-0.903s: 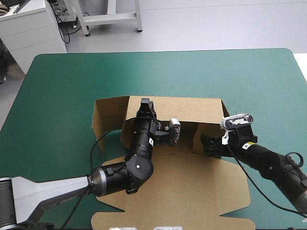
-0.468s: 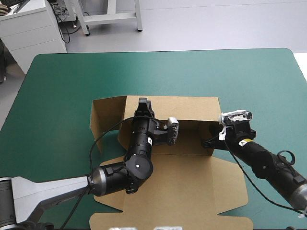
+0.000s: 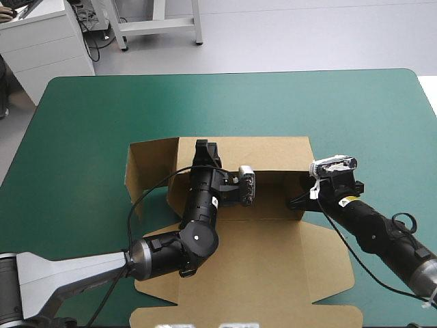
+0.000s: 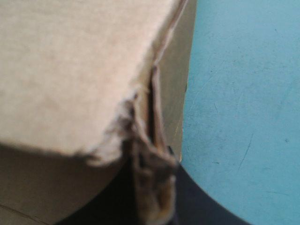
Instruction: Fold the box
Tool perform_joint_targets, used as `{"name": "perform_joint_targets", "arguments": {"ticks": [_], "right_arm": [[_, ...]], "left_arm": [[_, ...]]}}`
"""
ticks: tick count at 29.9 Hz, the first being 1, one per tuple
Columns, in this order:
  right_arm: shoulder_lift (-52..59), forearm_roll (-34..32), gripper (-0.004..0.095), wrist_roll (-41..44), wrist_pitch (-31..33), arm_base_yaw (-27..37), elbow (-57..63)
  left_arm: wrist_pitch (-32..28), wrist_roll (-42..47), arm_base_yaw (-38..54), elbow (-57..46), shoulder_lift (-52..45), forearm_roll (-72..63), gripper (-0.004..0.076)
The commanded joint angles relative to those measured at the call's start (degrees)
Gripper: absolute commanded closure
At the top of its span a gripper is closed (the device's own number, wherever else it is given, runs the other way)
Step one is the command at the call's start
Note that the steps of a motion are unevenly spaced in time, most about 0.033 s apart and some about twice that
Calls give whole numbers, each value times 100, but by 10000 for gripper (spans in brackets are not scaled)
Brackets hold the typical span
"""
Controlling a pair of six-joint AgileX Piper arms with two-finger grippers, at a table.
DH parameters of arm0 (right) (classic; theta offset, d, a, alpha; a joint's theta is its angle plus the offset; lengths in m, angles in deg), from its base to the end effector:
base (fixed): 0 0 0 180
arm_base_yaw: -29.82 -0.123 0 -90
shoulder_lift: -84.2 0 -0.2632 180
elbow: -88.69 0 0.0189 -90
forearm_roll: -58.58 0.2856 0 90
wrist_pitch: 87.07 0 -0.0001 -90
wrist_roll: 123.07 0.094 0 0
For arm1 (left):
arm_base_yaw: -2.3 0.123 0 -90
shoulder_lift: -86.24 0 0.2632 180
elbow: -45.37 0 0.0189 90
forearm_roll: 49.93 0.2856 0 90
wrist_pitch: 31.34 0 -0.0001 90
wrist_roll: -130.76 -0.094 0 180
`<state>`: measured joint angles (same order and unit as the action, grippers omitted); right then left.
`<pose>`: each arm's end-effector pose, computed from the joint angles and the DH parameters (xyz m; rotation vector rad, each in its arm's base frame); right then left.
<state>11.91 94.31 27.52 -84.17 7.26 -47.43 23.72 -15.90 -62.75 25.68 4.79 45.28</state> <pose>0.2456 0.1051 0.2198 -0.3134 2.0623 0.3388 0.2174 -0.2853 0.2455 1.3436 1.3092 0.9213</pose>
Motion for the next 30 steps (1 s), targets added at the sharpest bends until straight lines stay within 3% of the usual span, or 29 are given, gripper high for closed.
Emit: {"name": "perform_joint_targets", "arguments": {"ticks": [1,4,6,13,21,28,30], "right_arm": [[26,35,930,-73,38,-21,-150],[26,35,929,-189,47,-21,-150],[26,35,929,-238,36,-21,-150],[-199,51,929,-238,-9,-21,-423],[-1146,51,924,-238,29,2,-1495],[-1960,51,924,-61,233,2,-2117],[-2051,51,924,-61,233,2,-2145]], "left_arm": [[18,129,-20,194,-230,328,421],[-104,205,-20,194,-230,370,241],[-104,301,-20,194,-230,370,202],[16,301,-31,194,-230,370,211],[1371,301,-609,194,-230,349,211],[1437,11,-1020,194,-230,-410,216],[1437,-269,-1083,206,-230,-805,262]]}}
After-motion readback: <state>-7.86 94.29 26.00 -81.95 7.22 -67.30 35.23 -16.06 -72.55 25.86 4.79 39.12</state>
